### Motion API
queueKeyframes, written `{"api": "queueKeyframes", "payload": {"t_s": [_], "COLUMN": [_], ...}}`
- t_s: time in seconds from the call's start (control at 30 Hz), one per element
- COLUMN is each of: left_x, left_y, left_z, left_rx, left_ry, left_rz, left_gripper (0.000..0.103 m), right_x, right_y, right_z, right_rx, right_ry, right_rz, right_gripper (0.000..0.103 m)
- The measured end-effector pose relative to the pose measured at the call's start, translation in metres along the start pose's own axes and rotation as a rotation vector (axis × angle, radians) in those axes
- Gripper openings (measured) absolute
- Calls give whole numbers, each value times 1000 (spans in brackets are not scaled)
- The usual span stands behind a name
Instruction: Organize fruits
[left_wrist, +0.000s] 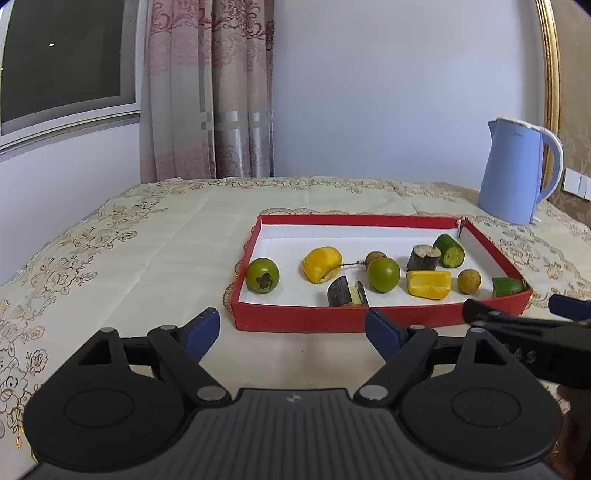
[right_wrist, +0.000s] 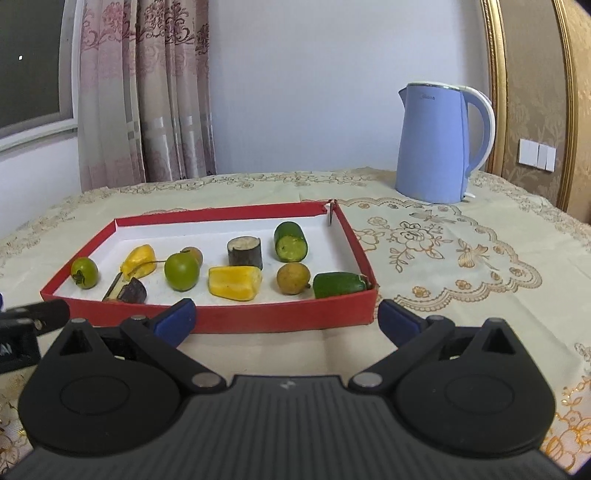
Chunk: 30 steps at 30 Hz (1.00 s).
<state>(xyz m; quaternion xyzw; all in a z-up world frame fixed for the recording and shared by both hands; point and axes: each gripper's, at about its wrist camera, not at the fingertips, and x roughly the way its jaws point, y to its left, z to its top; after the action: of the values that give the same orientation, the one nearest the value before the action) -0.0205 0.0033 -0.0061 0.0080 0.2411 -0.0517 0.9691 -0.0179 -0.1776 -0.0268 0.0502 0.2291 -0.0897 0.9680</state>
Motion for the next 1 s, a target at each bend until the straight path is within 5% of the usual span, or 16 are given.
{"api": "queueKeyframes", "payload": {"t_s": [1.0], "left_x": [-10], "left_y": [-4], "left_z": [0], "left_rx": [63], "left_ry": [-40], "left_rz": [22], "left_gripper": [86], "right_x": [4], "right_y": [22], "right_z": [9], "right_rx": [-40], "right_ry": [16], "right_rz": [-10], "right_gripper": [103]}}
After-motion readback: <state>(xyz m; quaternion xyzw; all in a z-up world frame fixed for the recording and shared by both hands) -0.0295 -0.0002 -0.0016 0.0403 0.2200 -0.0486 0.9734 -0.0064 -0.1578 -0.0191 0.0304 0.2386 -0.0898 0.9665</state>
